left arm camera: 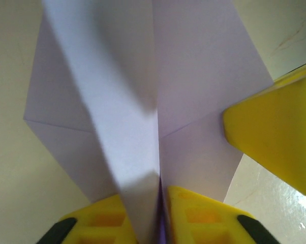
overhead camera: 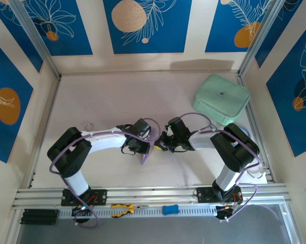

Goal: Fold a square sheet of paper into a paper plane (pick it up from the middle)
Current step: Move a paper plane to the center of the table.

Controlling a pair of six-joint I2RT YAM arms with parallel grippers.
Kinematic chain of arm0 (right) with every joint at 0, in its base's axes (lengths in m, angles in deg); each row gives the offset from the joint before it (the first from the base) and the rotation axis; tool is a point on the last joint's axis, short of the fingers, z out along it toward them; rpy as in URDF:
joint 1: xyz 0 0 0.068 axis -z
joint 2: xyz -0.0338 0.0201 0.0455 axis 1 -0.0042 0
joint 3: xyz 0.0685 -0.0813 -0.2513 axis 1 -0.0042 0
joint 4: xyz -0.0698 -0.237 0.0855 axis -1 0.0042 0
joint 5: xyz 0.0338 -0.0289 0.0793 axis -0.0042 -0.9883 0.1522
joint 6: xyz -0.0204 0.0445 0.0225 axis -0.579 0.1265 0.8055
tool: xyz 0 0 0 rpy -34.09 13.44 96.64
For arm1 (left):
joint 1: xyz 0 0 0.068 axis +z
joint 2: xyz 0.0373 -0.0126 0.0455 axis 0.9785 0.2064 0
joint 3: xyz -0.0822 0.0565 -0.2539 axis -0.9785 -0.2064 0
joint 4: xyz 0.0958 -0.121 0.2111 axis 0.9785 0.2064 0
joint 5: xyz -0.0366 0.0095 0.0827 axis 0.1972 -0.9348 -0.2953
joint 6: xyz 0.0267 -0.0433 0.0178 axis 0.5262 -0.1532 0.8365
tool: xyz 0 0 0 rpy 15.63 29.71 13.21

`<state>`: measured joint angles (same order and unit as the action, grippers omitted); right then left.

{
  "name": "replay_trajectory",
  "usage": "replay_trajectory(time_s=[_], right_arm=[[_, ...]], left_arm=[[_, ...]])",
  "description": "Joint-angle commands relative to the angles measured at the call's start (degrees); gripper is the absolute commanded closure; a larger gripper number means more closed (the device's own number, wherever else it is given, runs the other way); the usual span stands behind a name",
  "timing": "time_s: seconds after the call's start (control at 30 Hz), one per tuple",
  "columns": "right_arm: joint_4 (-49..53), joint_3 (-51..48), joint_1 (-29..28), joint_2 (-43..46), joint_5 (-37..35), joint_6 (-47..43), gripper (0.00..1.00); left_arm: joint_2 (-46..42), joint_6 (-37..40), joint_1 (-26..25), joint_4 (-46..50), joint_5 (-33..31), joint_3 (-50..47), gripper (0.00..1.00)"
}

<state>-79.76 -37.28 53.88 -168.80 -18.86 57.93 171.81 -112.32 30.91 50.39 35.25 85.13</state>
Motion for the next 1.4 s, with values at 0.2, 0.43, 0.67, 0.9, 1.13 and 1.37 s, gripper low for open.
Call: replay_trajectory(time_s=[0.2, 0.43, 0.67, 0.9, 1.13, 1.37], right_arm=[[5.69, -2.17, 1.56, 5.75, -1.83, -1.21, 0.74], [14.21, -5.45, 4.16, 16.38, -6.31, -3.0, 0.66], [16.23, -8.82, 5.98, 23.3, -7.07, -2.89, 0.65], [17.05, -9.32, 6.52, 24.94, -6.24, -3.57, 0.65], [16.26, -9.88, 6.56, 24.52, -5.9, -3.37, 0.65], [17.49, -9.43, 7.14, 25.41, -5.54, -4.68, 0.65]], left_arm=[[-0.03, -1.6, -0.8, 4.61, -5.5, 2.09, 0.91], [0.97, -6.04, -0.73, 9.15, -12.96, 4.93, 0.93], [3.71, -9.16, -0.7, 10.1, -14.04, 7.13, 0.9], [4.97, -10.86, -0.72, 9.57, -14.3, 7.32, 0.84], [5.74, -11.54, -0.73, 9.48, -14.69, 7.22, 0.8], [9.26, -14.53, -0.78, 8.59, -15.4, 7.28, 0.73]])
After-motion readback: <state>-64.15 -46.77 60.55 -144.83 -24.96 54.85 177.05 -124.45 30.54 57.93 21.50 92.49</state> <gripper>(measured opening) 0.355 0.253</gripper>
